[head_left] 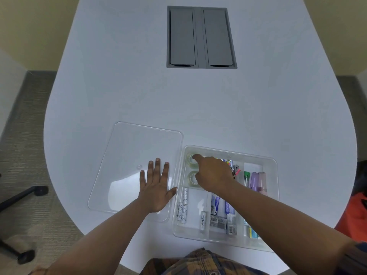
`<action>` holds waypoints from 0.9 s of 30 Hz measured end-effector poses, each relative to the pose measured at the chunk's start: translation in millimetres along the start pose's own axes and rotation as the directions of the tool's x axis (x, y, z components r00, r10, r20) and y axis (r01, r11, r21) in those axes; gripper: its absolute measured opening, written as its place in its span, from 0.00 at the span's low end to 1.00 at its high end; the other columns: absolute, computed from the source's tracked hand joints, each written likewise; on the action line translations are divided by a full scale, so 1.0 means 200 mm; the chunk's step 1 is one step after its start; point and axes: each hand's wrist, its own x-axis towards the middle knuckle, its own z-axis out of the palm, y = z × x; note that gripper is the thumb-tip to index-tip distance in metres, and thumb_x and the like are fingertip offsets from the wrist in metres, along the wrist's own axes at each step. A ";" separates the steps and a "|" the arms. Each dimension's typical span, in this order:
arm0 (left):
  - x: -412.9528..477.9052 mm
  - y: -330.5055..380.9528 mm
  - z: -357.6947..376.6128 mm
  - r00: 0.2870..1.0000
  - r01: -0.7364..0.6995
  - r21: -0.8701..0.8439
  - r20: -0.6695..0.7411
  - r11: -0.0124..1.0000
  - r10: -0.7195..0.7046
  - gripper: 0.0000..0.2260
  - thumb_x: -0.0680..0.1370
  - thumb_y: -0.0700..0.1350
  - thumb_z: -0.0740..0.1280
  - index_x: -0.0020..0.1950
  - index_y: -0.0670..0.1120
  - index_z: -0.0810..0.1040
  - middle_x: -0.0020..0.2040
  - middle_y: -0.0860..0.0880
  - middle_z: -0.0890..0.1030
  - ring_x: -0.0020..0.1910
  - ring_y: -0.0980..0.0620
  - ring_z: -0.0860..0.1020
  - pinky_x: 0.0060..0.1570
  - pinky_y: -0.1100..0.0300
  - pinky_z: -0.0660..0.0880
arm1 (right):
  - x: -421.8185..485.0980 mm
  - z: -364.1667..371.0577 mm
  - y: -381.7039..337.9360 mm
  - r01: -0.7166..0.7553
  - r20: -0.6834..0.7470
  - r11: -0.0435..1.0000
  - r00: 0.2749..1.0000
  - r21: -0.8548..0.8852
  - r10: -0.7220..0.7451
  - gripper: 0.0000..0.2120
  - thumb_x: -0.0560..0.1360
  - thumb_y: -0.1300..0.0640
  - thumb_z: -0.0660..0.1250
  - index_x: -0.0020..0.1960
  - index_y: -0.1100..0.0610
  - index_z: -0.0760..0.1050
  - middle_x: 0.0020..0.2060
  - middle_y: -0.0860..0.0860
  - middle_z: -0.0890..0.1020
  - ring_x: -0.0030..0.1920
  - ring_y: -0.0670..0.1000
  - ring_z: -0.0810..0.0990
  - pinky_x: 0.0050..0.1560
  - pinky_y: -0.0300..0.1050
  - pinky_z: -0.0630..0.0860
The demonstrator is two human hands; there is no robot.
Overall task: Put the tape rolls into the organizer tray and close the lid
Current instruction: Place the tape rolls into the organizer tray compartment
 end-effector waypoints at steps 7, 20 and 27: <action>0.00 0.00 0.00 1.000 0.000 -0.005 0.007 1.000 0.000 0.38 0.78 0.65 0.49 0.71 0.51 0.24 0.72 0.47 0.23 0.71 0.44 0.23 0.70 0.41 0.32 | 0.04 -0.03 -0.04 0.018 0.186 0.983 0.982 -0.184 0.017 0.17 0.71 0.57 0.65 0.60 0.51 0.74 0.51 0.53 0.80 0.51 0.58 0.80 0.38 0.46 0.69; 0.00 0.00 0.00 1.000 -0.005 -0.016 0.007 1.000 0.006 0.38 0.78 0.65 0.49 0.70 0.51 0.23 0.71 0.47 0.22 0.70 0.45 0.23 0.70 0.41 0.32 | -0.01 0.00 -0.02 0.018 0.031 0.999 0.999 -0.037 -0.017 0.17 0.72 0.52 0.63 0.59 0.53 0.71 0.47 0.54 0.81 0.46 0.59 0.80 0.38 0.46 0.68; 0.00 -0.01 0.01 1.000 -0.008 -0.033 -0.008 0.999 0.007 0.38 0.78 0.65 0.48 0.70 0.51 0.23 0.72 0.47 0.22 0.70 0.45 0.22 0.70 0.41 0.32 | -0.11 0.01 0.04 0.069 -0.215 0.998 0.974 -0.016 -0.071 0.14 0.71 0.52 0.65 0.56 0.53 0.77 0.52 0.49 0.80 0.54 0.54 0.75 0.50 0.49 0.71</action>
